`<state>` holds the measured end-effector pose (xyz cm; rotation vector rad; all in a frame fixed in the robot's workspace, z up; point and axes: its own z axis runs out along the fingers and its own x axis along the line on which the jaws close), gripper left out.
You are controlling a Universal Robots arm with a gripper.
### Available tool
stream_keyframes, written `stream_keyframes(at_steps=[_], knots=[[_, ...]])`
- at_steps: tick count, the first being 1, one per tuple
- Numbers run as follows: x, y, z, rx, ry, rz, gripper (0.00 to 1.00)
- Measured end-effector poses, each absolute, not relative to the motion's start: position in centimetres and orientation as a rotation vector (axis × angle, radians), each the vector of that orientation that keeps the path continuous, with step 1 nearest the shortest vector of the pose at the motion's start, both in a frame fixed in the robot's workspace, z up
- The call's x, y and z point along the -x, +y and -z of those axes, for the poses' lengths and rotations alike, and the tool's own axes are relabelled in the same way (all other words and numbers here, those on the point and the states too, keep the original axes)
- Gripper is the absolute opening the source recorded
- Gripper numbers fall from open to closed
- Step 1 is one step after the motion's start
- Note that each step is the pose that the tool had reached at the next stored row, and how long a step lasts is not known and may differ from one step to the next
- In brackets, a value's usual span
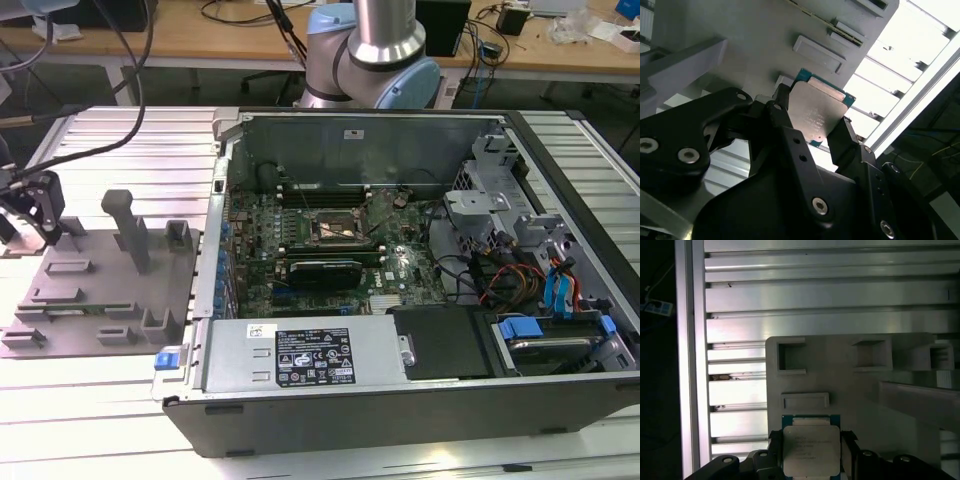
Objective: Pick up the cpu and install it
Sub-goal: 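Pick up the cpu and move it towards the insertion slot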
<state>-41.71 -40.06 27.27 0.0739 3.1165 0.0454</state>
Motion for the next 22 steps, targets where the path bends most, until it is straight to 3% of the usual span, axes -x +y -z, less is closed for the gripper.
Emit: stream_keyframes(at_steps=[22], knots=[[41.7,-40.0,-31.2,-0.074,3.117,-0.045,0.55]])
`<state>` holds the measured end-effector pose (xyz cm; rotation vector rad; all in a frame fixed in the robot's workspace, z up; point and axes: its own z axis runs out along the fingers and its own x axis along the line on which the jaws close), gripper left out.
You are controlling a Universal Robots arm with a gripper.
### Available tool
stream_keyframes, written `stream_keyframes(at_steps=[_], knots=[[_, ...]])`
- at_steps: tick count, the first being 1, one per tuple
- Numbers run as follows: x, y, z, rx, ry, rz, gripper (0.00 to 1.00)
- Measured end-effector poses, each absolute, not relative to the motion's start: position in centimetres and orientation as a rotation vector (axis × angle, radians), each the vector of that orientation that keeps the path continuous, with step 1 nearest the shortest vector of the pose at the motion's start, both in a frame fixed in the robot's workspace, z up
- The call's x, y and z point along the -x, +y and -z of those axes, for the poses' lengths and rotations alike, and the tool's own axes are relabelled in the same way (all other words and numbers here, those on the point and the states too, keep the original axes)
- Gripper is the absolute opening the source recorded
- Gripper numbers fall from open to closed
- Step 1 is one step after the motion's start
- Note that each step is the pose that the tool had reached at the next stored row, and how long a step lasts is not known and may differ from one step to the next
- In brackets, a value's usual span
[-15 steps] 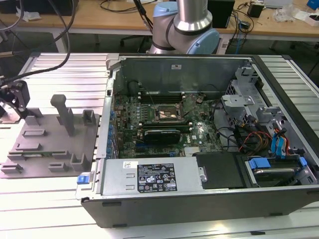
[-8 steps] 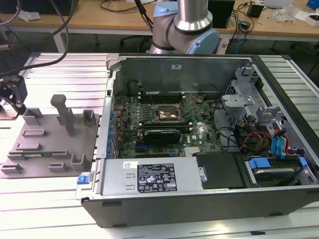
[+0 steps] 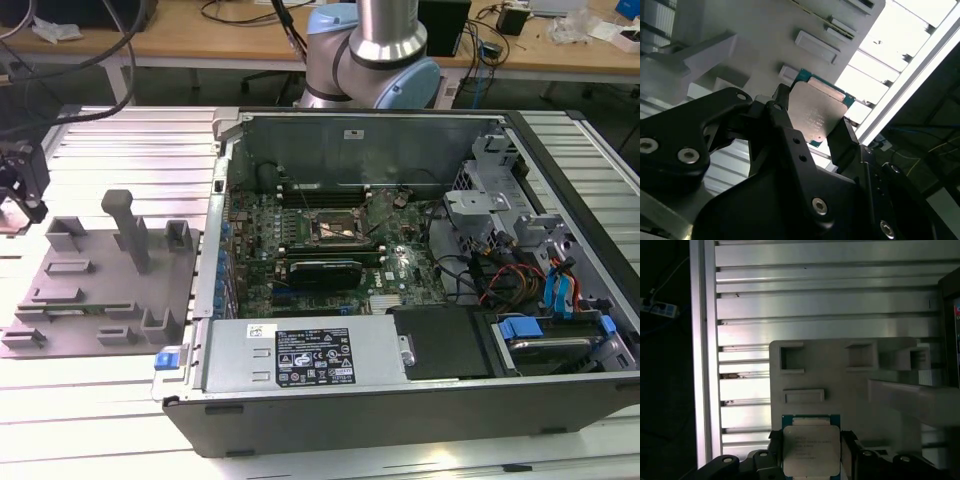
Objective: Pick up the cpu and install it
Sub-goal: 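Pick up the cpu and move it towards the insertion slot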
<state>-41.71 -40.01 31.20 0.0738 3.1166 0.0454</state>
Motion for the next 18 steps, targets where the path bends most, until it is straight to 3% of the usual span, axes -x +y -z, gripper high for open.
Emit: stream_keyframes(at_steps=[18], knots=[[41.7,-40.0,-35.3,-0.074,3.116,-0.045,0.55]])
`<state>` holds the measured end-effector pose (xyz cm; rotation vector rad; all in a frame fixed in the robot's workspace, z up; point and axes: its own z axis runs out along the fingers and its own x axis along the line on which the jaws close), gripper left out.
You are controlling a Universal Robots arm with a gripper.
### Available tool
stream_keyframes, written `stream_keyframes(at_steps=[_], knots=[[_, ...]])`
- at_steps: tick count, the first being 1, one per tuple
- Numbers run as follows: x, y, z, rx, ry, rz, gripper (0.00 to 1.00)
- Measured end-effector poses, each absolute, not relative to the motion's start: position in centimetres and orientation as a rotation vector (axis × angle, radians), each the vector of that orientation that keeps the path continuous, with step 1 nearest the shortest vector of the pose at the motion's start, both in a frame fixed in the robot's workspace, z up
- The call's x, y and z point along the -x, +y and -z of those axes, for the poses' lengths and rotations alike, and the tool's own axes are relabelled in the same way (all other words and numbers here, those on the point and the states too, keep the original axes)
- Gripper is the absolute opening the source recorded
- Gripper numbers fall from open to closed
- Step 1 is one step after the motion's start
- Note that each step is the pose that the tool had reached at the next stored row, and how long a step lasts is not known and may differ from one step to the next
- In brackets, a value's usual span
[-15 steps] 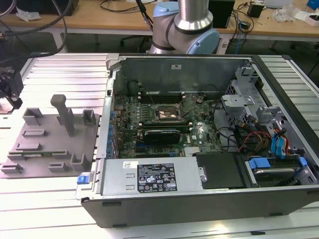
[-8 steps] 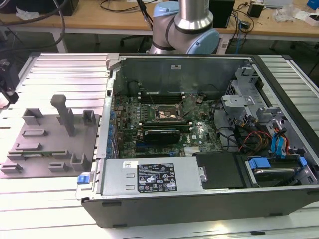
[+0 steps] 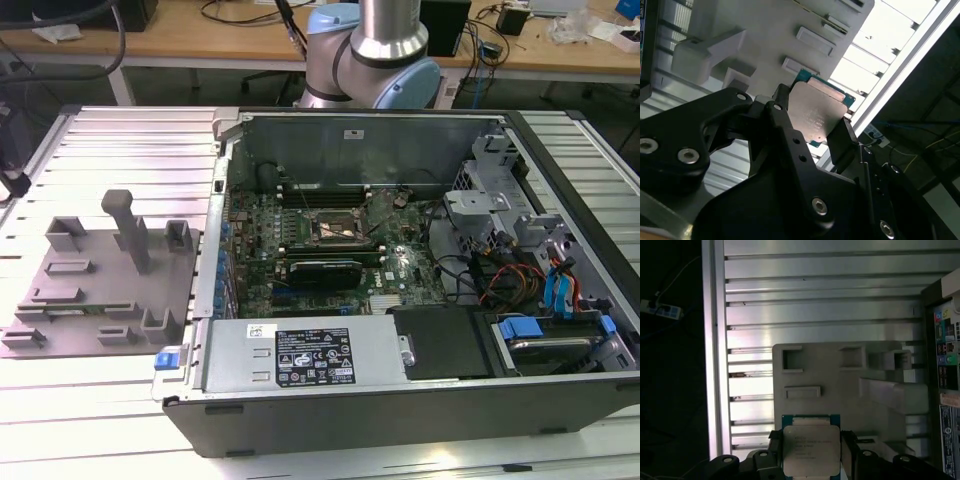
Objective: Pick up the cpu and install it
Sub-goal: 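Pick up the cpu and move it towards the insertion slot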
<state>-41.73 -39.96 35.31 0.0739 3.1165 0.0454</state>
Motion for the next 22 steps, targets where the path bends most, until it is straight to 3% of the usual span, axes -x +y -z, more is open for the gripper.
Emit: stream_keyframes(at_steps=[22], knots=[[41.8,-39.9,-38.7,-0.073,3.115,-0.047,0.55]])
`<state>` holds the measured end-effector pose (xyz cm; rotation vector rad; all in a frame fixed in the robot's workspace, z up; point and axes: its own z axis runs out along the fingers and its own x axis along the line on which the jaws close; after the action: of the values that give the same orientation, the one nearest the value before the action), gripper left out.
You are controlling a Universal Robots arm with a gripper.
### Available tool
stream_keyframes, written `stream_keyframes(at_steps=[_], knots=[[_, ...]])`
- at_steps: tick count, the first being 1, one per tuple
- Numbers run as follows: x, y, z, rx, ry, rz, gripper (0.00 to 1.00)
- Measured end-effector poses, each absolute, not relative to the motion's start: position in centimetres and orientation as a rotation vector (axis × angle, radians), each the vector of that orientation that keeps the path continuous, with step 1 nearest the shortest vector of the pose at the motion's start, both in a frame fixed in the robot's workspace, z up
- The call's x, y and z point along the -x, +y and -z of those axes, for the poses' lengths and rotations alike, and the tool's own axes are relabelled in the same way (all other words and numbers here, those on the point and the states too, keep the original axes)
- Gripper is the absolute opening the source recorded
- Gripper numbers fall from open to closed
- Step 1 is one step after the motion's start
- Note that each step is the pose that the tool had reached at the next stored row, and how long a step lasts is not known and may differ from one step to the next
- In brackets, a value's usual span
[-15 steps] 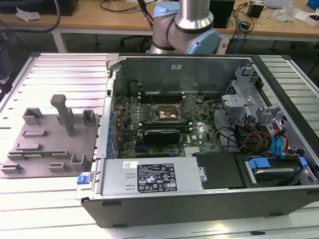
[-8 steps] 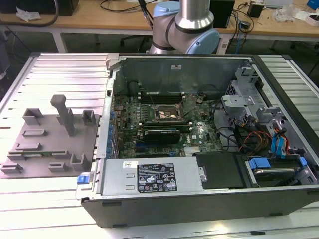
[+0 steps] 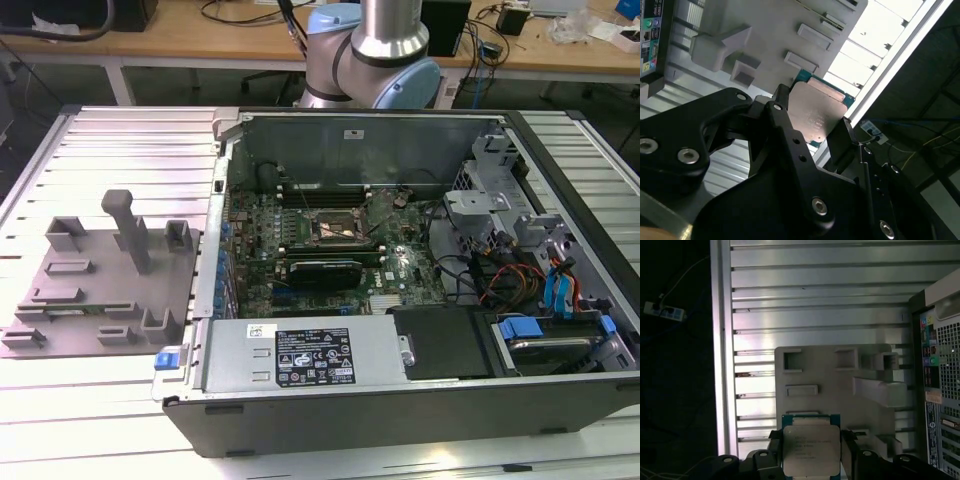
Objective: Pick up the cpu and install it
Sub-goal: 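Pick up the cpu and move it towards the insertion slot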
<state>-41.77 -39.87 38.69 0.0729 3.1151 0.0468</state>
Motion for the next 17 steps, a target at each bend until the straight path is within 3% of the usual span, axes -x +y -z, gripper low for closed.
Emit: stream_keyframes(at_steps=[17], knots=[[38.2,-39.7,-38.8,-0.071,3.115,-0.047,0.55]])
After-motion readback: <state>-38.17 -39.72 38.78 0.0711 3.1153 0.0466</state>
